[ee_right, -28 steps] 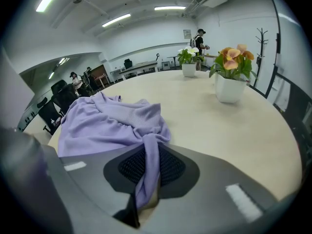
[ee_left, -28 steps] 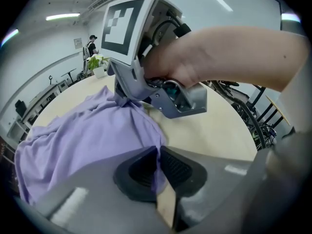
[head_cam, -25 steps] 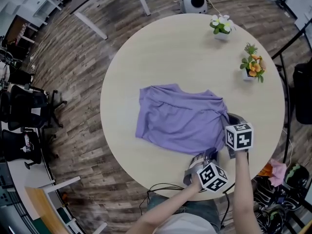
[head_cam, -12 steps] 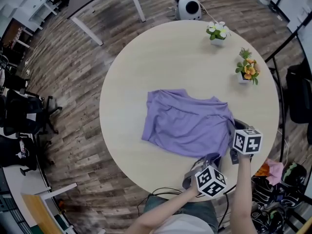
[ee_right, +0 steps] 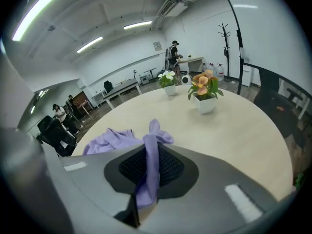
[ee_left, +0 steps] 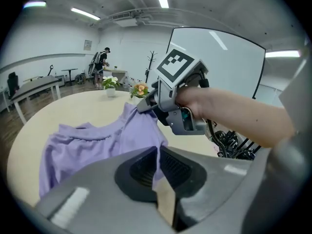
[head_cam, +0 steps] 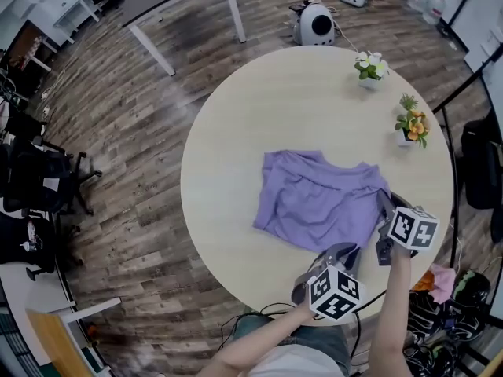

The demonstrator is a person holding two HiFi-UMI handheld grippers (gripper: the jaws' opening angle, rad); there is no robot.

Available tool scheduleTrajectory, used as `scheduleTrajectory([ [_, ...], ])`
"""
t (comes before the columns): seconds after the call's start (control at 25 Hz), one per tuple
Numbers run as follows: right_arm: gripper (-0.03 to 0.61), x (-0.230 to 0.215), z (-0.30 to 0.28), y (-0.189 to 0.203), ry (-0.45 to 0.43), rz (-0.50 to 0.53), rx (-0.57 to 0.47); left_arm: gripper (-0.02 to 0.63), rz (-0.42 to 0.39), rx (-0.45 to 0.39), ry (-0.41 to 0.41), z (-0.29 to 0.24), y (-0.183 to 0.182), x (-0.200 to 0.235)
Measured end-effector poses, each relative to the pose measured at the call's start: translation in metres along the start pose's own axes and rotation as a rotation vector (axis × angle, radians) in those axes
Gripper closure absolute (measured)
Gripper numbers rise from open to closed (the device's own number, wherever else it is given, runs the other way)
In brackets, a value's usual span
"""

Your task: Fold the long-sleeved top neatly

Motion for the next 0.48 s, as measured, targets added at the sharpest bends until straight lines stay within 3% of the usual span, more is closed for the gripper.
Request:
scheduleTrajectory([
  [0.48, 0.514, 0.099, -0.01, -0.039, -0.012, 0.08, -0.063, 0.485, 0.105, -0.112, -0.038, 0.076, 0.007, 0.073],
])
Point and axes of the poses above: the fingertips, and each gripper's own axes: z backward along the fingers, x to its left, y out of its underside, the point moved 10 cm from there along z, backward along the fingers, and after that the axes turned 1 degree about z, right-handed, at the moved point
